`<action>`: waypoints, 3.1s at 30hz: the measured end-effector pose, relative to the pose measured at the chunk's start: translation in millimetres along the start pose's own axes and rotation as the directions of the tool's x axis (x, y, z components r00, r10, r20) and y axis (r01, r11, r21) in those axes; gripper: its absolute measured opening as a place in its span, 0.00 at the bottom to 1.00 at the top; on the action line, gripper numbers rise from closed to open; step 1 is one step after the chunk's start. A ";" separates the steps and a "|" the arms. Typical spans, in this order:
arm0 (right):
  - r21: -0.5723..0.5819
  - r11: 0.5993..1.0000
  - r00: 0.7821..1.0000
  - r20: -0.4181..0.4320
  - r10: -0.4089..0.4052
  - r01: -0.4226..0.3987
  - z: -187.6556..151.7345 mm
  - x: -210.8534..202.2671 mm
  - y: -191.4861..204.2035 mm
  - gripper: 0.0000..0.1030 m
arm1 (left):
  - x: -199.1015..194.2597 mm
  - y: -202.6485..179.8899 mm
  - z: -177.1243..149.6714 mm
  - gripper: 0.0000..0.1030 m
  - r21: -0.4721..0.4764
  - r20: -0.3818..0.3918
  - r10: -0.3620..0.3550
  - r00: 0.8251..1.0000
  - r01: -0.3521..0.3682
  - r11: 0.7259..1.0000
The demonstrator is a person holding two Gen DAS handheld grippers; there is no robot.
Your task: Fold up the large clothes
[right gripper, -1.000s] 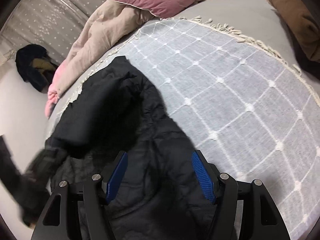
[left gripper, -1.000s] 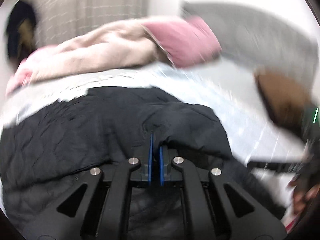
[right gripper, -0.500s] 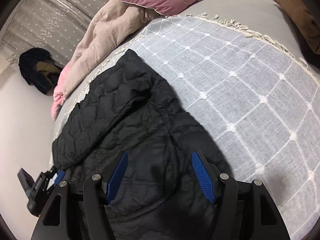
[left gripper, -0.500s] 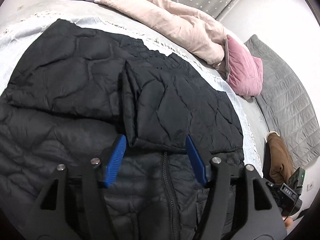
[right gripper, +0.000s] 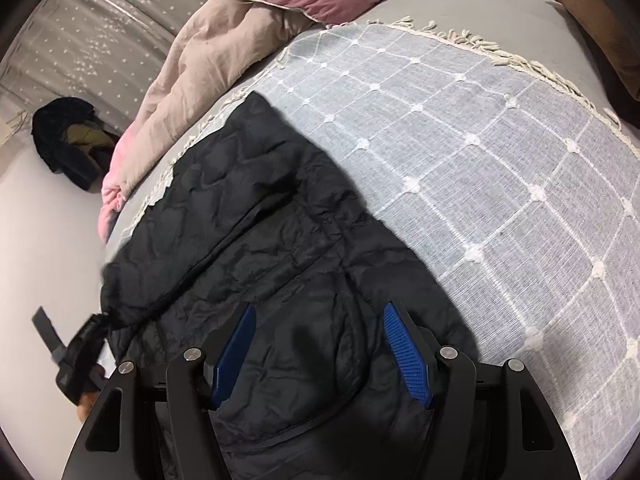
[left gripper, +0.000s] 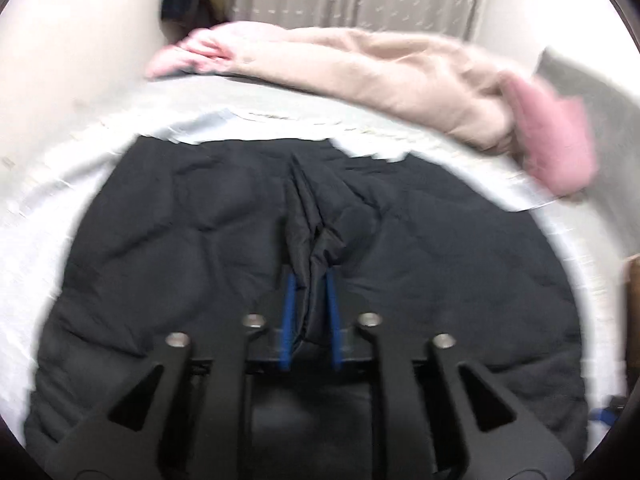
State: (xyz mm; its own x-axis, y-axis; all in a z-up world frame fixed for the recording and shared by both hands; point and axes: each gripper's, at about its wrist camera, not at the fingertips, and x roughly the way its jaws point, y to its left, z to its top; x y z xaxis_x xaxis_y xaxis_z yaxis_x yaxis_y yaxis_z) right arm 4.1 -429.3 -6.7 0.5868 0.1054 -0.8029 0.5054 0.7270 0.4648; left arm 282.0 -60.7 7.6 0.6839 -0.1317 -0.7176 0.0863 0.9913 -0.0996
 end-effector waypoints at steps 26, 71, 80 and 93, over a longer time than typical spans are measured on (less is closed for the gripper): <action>-0.319 0.944 0.980 0.196 -0.025 0.087 -62.9 -56.2 49.7 0.73 | -167.5 41.3 -68.7 0.95 0.076 -0.054 -0.213 0.976 0.217 0.973; -0.116 0.992 0.997 -0.054 -0.061 0.055 -105.5 -55.1 -94.8 0.75 | -146.7 185.8 -213.5 0.96 -0.117 -0.357 -0.359 0.863 0.340 0.933; -0.351 0.915 0.975 -0.024 -0.220 0.197 -130.8 -25.8 -58.6 1.00 | -139.8 176.1 -212.7 0.99 -0.046 -0.366 -0.281 0.887 0.284 0.958; -0.375 0.918 0.983 -0.072 -0.167 0.129 -144.2 -25.7 -30.4 0.97 | -148.3 161.0 -218.6 0.90 0.002 -0.357 -0.351 0.866 0.377 0.926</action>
State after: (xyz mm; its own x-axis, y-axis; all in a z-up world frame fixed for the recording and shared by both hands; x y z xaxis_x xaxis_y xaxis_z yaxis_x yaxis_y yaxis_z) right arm -117.5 -356.3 -54.1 0.4469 0.0306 -0.8941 0.3027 0.9353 0.1833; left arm 36.1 117.1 -52.6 0.3032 -0.4643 -0.8321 0.3387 0.8687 -0.3613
